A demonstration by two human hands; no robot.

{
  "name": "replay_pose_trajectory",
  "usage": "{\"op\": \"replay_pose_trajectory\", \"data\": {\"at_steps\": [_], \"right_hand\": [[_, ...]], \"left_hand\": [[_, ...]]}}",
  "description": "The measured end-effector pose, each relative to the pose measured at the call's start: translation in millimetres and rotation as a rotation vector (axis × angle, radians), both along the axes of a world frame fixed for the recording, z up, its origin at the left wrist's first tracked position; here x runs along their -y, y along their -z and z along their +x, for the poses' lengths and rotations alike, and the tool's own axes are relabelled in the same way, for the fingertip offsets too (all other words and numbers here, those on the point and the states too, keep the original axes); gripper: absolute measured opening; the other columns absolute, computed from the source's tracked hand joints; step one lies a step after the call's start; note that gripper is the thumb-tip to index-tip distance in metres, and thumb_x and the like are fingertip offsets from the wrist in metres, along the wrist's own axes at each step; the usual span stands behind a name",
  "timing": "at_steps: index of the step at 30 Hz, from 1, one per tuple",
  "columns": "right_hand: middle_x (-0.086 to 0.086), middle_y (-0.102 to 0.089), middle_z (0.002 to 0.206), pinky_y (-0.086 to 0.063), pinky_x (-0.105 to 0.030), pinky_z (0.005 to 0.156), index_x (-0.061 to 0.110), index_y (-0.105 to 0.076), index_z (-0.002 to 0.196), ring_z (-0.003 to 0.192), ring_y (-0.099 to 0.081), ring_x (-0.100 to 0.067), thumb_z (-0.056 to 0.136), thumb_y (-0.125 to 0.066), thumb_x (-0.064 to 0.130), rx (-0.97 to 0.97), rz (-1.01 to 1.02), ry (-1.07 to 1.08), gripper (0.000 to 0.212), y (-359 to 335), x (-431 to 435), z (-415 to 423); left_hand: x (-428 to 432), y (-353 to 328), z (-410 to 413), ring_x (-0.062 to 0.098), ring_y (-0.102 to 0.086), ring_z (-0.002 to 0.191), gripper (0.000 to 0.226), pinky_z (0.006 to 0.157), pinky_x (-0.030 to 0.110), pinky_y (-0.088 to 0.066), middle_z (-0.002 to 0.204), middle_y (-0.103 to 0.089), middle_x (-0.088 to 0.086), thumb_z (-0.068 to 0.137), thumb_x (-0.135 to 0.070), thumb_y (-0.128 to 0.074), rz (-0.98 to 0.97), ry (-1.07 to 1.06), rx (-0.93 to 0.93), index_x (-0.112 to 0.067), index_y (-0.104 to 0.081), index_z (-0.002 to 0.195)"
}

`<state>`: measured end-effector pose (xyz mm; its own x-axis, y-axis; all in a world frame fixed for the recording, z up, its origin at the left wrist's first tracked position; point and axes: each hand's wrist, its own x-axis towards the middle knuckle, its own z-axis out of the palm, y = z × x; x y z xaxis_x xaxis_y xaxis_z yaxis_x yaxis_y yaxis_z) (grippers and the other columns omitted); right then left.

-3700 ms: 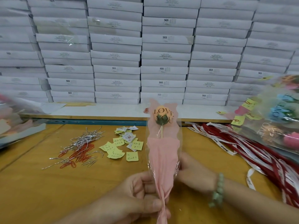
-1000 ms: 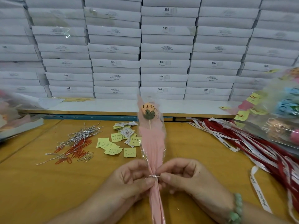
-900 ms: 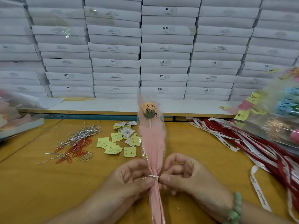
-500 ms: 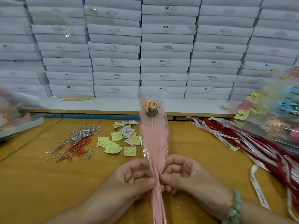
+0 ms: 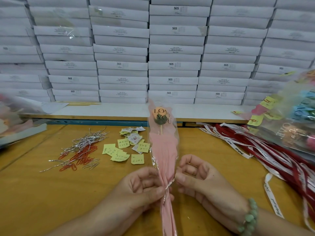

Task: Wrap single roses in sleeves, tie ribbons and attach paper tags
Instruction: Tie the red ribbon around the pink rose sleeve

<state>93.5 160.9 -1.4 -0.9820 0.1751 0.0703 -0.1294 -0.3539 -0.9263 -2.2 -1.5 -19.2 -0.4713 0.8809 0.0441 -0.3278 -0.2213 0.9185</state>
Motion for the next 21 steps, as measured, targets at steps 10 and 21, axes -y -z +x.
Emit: {"op": "replay_pose_trajectory", "data": {"at_steps": [10, 21], "right_hand": [[-0.006, -0.058, 0.068, -0.054, -0.023, 0.054, 0.006, -0.059, 0.082, 0.056, -0.059, -0.011, 0.058, -0.072, -0.005, -0.034, -0.092, -0.017, 0.029, 0.4, 1.3, -0.2], [-0.012, -0.058, 0.080, -0.053, -0.027, 0.061, -0.002, -0.053, 0.103, 0.070, -0.057, -0.021, 0.060, -0.071, -0.004, 0.118, -0.012, -0.033, 0.047, 3.7, 4.3, -0.3]], "left_hand": [[-1.1, 2.3, 0.2, 0.035, -0.070, 0.068, 0.069, 0.064, 0.034, -0.060, 0.086, -0.063, 0.031, 0.038, -0.004, -0.097, 0.018, -0.026, 0.071, 0.009, -0.065, 0.098], [-1.4, 1.5, -0.5, 0.033, -0.071, 0.067, 0.060, 0.064, 0.034, -0.059, 0.085, -0.066, 0.027, 0.035, -0.006, -0.099, 0.014, -0.049, 0.042, 0.001, -0.073, 0.089]]}}
